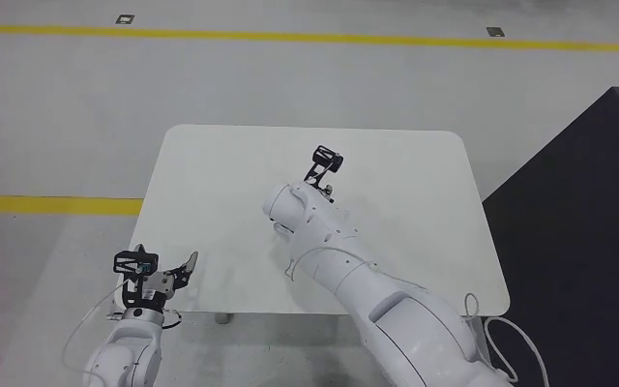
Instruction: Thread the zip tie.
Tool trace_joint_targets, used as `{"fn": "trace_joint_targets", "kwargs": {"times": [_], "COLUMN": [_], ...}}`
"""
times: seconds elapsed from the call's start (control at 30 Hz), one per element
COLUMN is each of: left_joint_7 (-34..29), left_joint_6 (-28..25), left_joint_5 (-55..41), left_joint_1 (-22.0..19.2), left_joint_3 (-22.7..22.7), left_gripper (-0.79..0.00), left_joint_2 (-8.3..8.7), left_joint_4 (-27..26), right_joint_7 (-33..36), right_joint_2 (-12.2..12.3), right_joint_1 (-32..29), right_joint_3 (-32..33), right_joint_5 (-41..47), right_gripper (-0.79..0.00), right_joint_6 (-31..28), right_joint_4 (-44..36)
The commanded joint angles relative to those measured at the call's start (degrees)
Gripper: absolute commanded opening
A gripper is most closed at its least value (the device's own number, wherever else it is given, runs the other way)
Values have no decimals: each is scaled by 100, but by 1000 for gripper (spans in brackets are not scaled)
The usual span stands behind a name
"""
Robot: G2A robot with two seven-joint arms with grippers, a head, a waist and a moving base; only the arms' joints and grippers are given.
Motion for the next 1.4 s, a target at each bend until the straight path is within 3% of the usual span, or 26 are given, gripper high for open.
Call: {"fn": "trace_joint_targets", "kwargs": {"times": [0.0,0.3,0.33,0.37,0.47,1.37], "left_joint_7": [0,0,0,0,0,0], "left_joint_6": [0,0,0,0,0,0], "left_joint_5": [0,0,0,0,0,0], "left_joint_1": [0,0,0,0,0,0], "left_joint_3": [0,0,0,0,0,0], "left_gripper": [0,0,0,0,0,0], "left_joint_2": [0,0,0,0,0,0], "left_joint_4": [0,0,0,0,0,0], "right_joint_7": [-141,-721,-748,-767,-770,198], "right_joint_2": [-20,-132,-142,-149,-160,-136], "right_joint_1": [104,252,255,252,238,-106], "right_joint_3": [114,295,275,256,204,-1165], "right_joint_5": [47,240,228,221,232,323], "right_gripper": [-785,-776,-622,-529,-431,-459], "right_joint_6": [0,0,0,0,0,0], "right_joint_4": [165,454,474,483,491,57]}}
